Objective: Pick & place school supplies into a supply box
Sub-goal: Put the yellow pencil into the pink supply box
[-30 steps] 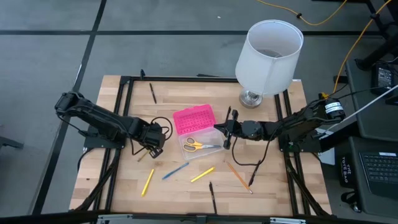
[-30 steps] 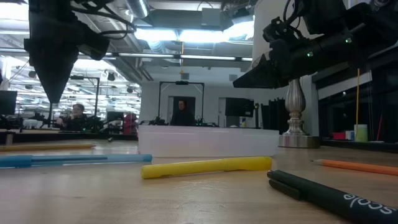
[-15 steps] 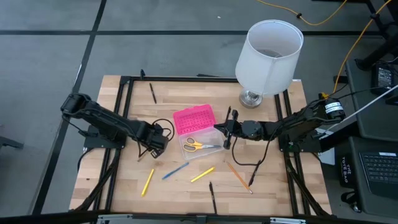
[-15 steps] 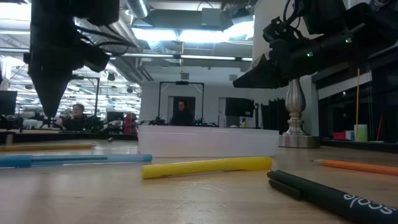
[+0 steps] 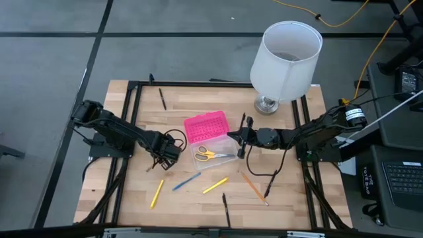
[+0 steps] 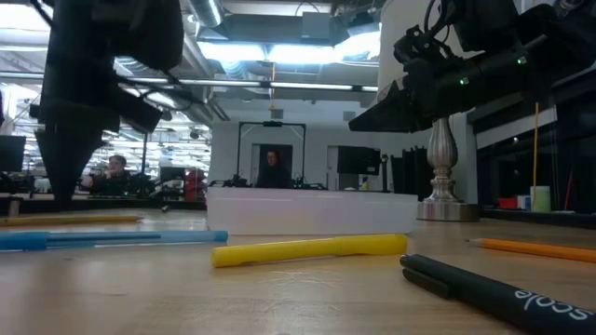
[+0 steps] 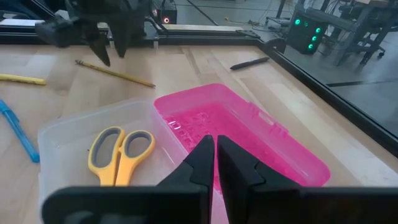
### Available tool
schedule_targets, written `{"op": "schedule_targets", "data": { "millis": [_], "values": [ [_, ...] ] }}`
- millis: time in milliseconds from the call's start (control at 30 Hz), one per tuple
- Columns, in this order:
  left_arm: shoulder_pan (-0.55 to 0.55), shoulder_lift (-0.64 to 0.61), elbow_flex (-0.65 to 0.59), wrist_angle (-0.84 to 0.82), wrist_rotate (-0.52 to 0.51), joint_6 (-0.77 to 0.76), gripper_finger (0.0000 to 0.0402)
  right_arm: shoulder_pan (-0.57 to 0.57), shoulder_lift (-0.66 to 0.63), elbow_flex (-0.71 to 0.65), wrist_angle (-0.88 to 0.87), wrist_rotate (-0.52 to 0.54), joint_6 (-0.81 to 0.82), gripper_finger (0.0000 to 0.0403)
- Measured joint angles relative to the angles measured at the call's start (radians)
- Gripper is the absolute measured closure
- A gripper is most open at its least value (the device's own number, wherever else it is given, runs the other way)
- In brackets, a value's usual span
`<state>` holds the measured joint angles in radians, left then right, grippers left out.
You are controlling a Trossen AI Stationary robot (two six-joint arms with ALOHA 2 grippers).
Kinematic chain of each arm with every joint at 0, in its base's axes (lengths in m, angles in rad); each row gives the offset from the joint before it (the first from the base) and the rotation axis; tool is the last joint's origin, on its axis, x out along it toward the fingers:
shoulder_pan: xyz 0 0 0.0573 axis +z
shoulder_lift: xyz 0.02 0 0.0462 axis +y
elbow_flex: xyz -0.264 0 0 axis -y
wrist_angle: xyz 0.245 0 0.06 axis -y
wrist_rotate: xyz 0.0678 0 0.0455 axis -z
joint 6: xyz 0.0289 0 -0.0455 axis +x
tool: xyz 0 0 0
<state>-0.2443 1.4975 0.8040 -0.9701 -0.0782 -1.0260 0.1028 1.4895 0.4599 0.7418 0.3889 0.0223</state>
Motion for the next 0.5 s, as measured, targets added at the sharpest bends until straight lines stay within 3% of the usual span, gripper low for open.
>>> {"op": "schedule_targets", "data": {
  "millis": [267, 500],
  "values": [
    [0.029, -0.007, -0.132, 0.146, 0.033, 0.011, 0.0259, 0.0, 0.0, 0.0, 0.0, 0.0, 0.001, 0.0377],
    [0.06, -0.009, -0.148, 0.168, 0.083, 0.042, 0.0259, 0.0, 0.0, 0.0, -0.002, 0.0, 0.0, 0.0377]
  ]
}}
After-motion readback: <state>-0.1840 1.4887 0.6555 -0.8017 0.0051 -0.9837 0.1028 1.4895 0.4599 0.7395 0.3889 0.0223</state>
